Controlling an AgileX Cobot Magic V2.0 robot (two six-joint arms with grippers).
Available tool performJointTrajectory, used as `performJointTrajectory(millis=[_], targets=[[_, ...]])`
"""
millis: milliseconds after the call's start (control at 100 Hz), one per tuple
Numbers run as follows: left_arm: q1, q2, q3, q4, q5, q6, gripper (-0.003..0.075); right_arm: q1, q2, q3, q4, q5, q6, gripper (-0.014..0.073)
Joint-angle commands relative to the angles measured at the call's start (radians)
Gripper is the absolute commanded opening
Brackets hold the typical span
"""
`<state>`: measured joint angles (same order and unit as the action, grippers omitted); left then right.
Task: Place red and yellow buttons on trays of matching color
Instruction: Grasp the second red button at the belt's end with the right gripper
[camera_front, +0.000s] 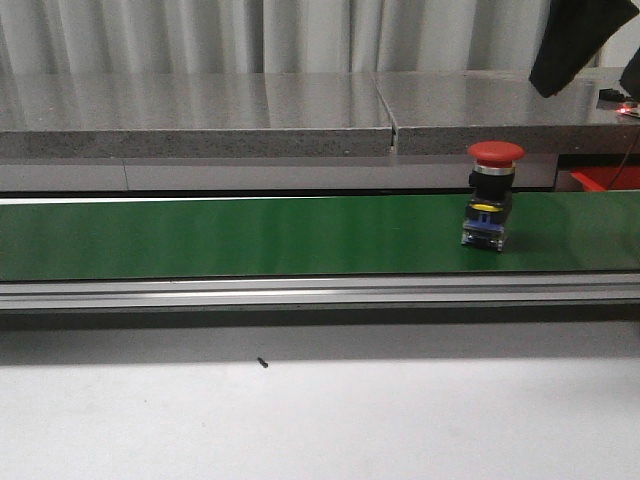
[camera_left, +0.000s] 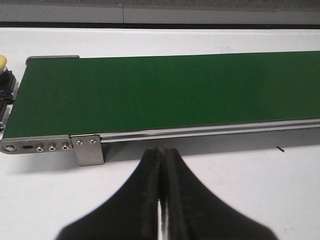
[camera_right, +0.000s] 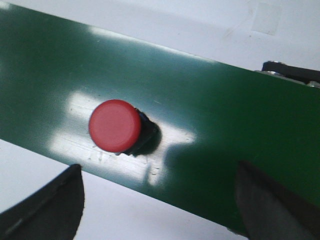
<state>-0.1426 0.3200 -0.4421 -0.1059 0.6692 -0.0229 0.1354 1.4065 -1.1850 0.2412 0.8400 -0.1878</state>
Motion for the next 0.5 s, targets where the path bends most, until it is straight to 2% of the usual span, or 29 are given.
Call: performJointTrajectory(millis=[0,250,490], targets=[[-0.007,0.008,-0.028,-0.005,-0.072,-0.007,-0.0020,0.013,-0.030,-0.018,0.017,-0.025,-0.034,0.0608],[-0.007,0.008,-0.028,-0.005,-0.072,-0.007,-0.0020,0.018,0.017,-0.018,0.030,-0.022,-0.072,0.0608],[-0.007,0.008,-0.028,-0.005,-0.072,-0.007,-0.0020,0.018,0.125,-0.018,0.059,-0.098,-0.098,0.0608]])
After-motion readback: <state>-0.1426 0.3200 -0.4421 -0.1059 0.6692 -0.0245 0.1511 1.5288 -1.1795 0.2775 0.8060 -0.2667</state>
